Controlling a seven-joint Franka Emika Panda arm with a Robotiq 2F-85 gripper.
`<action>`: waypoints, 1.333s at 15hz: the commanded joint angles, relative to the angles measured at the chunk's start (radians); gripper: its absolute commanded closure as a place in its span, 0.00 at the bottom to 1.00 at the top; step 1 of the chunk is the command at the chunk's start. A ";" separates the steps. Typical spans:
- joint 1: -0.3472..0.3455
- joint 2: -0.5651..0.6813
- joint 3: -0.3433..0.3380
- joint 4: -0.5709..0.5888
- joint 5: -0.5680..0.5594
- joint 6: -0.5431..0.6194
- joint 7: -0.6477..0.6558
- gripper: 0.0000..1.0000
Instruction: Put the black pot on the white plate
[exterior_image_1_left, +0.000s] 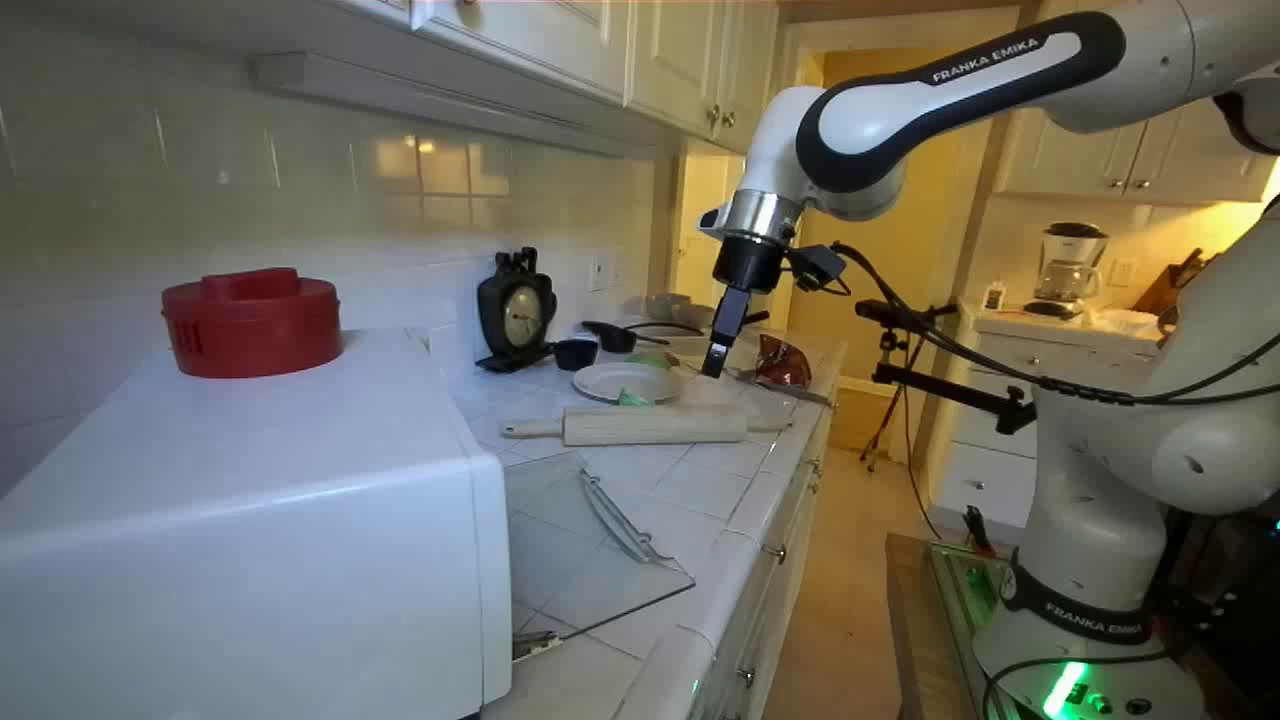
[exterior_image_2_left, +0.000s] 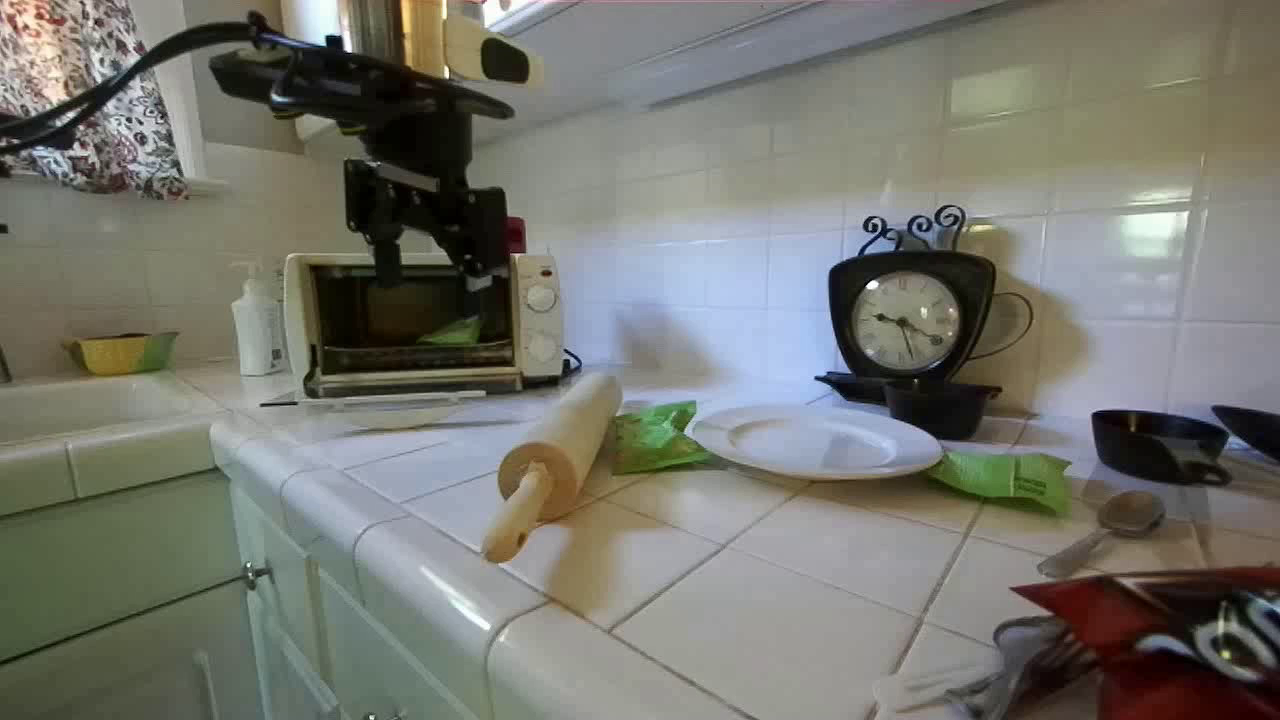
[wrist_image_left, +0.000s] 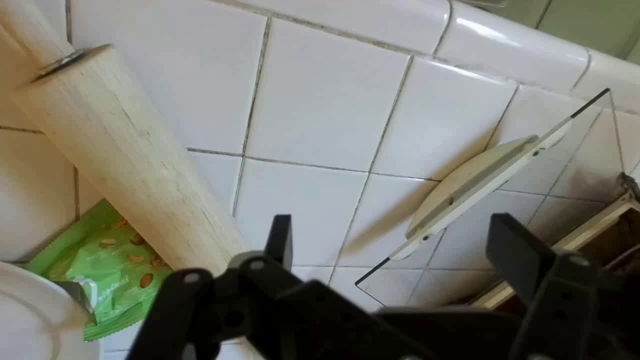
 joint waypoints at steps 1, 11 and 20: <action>-0.021 0.002 0.018 0.003 0.011 -0.005 -0.009 0.00; -0.102 -0.046 0.030 -0.026 -0.021 0.078 0.087 0.00; -0.404 -0.218 -0.136 -0.128 -0.045 0.078 0.158 0.00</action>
